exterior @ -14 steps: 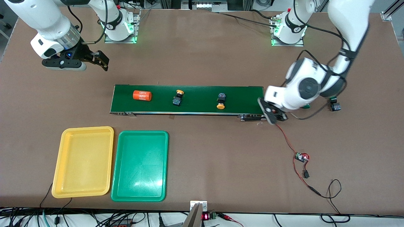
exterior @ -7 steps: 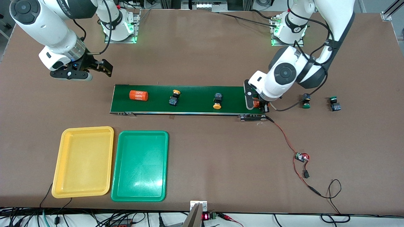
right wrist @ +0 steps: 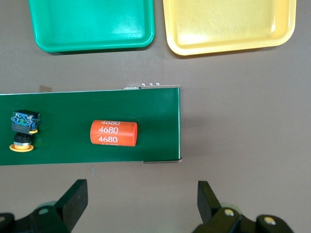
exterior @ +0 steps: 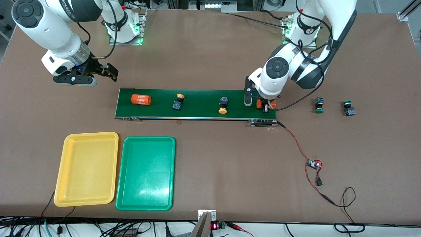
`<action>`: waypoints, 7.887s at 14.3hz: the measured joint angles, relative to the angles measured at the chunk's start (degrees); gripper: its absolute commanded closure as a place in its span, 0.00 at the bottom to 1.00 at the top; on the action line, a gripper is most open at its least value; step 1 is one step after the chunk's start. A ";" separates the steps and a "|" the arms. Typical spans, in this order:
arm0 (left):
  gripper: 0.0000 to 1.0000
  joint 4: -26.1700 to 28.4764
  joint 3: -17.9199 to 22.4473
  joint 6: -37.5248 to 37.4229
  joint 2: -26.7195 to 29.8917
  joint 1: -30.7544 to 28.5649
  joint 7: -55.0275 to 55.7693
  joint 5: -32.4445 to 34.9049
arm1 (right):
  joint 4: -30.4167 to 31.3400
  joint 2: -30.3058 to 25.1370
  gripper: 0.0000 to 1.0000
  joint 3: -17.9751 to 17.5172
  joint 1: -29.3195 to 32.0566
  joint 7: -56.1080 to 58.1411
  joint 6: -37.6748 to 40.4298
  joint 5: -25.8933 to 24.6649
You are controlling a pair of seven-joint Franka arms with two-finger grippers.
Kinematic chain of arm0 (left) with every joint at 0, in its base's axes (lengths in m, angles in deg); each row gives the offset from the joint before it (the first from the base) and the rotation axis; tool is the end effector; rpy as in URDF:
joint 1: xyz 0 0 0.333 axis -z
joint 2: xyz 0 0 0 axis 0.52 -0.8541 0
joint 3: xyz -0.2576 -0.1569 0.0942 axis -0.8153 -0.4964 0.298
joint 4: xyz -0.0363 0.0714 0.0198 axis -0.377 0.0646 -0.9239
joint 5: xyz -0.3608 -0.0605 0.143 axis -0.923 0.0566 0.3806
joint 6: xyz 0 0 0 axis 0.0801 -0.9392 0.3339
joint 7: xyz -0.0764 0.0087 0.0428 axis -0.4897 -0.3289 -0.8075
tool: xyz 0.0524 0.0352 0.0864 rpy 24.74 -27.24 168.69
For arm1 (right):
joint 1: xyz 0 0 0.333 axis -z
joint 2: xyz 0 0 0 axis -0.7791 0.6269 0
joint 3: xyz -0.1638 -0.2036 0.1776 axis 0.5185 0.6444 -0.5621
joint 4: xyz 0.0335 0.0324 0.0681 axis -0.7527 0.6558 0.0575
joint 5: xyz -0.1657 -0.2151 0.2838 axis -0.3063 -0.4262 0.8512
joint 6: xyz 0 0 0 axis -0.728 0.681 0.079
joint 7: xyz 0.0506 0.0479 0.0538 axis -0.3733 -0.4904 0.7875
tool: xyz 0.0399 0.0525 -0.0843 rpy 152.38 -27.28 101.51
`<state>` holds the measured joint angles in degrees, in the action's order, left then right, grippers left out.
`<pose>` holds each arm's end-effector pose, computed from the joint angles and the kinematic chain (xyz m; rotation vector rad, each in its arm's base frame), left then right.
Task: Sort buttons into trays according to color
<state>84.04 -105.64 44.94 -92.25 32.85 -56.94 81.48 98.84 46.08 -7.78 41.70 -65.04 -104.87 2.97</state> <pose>0.5016 -0.2924 0.2859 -2.1547 2.2670 0.1593 0.4838 0.1159 0.4717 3.1299 -0.0748 -0.0536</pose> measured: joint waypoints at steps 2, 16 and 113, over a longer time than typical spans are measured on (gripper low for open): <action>0.00 0.01 0.00 0.72 -0.26 0.18 -0.02 0.02 | 0.00 0.83 0.00 0.00 -0.15 0.02 -1.47 0.00; 0.00 -0.56 9.78 7.76 1.76 -7.85 -1.80 1.11 | -0.05 10.32 0.00 -0.20 -6.39 -7.28 -10.56 0.04; 0.00 -4.36 6.10 -1.68 -13.21 -45.49 63.14 7.89 | 0.31 25.70 0.00 8.73 -20.67 -8.39 -25.51 5.44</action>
<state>79.68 -99.54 43.26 -105.46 -12.64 6.20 89.37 99.15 71.78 0.95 21.03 -73.42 -130.39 8.41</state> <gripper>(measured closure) 0.000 0.000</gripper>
